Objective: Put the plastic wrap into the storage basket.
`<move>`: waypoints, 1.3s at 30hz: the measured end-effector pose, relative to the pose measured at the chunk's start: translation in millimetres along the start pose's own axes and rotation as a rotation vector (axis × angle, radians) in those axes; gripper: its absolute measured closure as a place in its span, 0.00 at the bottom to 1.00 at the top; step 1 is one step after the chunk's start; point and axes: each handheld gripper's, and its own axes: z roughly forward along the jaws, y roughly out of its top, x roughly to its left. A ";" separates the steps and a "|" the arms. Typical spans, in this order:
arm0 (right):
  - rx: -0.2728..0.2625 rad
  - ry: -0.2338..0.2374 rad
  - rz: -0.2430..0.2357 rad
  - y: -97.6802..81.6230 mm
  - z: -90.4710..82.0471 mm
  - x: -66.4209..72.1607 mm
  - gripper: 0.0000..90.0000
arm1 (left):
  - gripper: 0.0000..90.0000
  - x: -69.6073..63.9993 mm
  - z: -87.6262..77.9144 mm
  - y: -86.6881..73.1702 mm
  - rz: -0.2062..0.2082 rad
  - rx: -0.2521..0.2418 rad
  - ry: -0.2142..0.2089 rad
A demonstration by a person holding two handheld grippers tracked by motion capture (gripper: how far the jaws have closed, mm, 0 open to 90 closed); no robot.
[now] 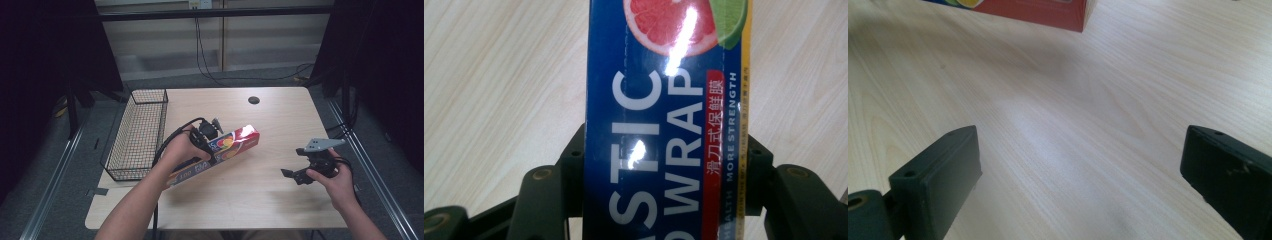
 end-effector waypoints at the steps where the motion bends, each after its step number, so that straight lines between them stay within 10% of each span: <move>1: -0.001 0.000 0.001 -0.1 0.4 0.3 0.03 | 0.47 1.5 -1.4 -0.7 0.005 -0.003 0.005; 39: 0.007 0.021 -0.021 3.4 7.0 4.9 0.03 | 0.47 24.4 -33.1 -17.8 -0.246 -0.059 0.056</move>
